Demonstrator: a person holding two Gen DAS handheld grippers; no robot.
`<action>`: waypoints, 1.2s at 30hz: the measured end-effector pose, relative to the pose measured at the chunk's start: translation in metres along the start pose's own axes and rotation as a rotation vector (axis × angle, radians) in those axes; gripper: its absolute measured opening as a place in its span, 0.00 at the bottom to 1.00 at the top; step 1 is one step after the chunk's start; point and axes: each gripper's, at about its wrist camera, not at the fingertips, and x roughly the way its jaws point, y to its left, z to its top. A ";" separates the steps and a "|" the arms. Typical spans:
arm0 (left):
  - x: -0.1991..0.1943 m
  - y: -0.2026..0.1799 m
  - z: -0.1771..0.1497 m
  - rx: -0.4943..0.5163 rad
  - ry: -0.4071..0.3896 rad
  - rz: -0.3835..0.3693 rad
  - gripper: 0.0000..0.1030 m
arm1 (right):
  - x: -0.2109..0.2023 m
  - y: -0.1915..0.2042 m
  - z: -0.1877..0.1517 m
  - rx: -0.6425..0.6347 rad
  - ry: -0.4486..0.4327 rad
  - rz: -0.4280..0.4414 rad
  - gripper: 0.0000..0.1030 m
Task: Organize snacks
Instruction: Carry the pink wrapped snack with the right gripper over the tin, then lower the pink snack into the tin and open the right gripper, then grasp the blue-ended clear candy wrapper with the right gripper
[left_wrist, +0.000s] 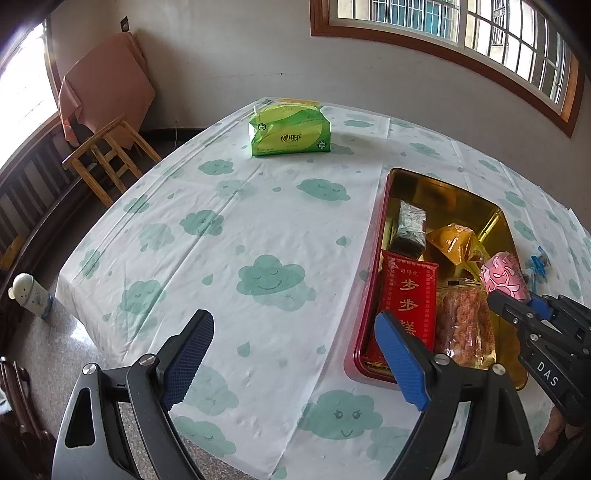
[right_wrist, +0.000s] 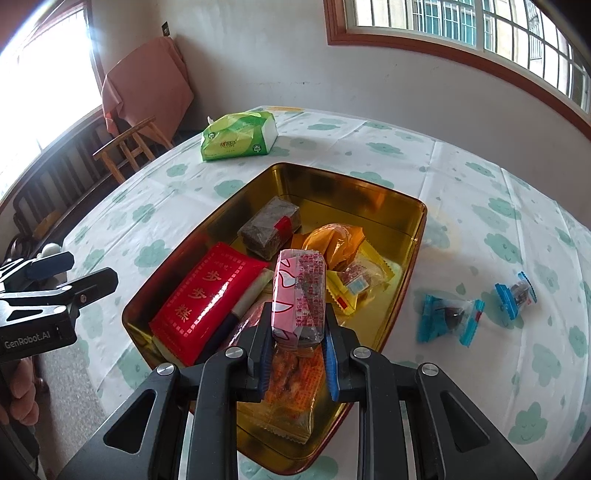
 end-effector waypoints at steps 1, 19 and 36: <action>0.000 0.000 0.000 0.001 0.001 0.002 0.85 | 0.001 0.001 0.000 -0.004 0.003 -0.003 0.23; 0.004 -0.004 0.000 0.007 0.010 0.001 0.85 | 0.008 0.000 -0.001 -0.003 0.007 0.014 0.24; 0.000 -0.017 0.003 0.031 0.003 -0.013 0.85 | -0.037 -0.059 0.003 0.090 -0.113 -0.069 0.36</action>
